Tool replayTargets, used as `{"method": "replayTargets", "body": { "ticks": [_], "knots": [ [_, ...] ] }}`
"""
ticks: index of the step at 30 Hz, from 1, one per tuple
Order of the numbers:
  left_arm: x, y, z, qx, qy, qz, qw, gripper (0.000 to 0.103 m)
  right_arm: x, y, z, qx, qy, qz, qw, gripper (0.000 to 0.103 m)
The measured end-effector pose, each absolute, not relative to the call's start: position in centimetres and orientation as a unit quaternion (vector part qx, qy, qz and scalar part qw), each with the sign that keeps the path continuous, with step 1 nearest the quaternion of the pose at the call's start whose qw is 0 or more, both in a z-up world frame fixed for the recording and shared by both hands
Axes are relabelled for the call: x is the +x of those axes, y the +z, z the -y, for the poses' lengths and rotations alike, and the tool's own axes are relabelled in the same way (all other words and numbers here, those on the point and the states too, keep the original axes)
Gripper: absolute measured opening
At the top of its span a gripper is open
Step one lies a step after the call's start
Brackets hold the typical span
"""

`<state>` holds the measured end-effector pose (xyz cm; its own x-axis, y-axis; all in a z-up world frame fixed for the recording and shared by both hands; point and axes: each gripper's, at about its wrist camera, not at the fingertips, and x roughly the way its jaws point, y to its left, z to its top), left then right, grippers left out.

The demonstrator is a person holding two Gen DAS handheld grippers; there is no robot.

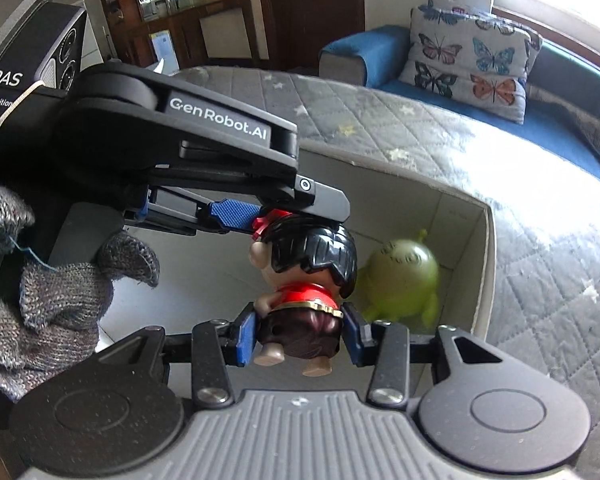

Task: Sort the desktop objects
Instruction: 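Carry the doll with the right gripper over into the white box, then open the right gripper to set the doll beside the green toy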

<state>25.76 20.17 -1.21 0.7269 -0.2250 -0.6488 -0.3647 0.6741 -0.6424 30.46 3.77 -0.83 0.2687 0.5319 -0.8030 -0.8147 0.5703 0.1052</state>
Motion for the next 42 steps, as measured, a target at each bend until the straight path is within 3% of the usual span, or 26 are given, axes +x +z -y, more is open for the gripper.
{"method": "replayTargets", "body": {
  "ticks": [12, 25, 28, 35, 42],
  "knots": [
    [26.0, -1.4, -20.1, -0.397, 0.053, -0.378, 0.835, 0.046, 29.4, -1.6, -4.2, -0.182, 0.428, -0.416, 0.782, 0.044],
    [23.8, 1.3, -19.7, -0.360, 0.072, -0.340, 0.866, 0.045, 29.3, -0.6, -3.9, -0.167, 0.425, -0.406, 0.791, 0.046],
    [22.7, 2.2, -19.2, -0.351, 0.066, -0.331, 0.873, 0.045, 28.8, 0.3, -3.3, -0.164, 0.416, -0.391, 0.804, 0.053],
    [19.9, 4.1, -17.3, -0.332, 0.053, -0.319, 0.886, 0.045, 26.7, 2.9, -0.1, -0.136, 0.401, -0.354, 0.834, 0.054],
    [16.3, 5.7, -14.2, -0.305, 0.037, -0.309, 0.900, 0.045, 22.9, 5.1, 4.5, -0.118, 0.388, -0.325, 0.854, 0.065]
  ]
}}
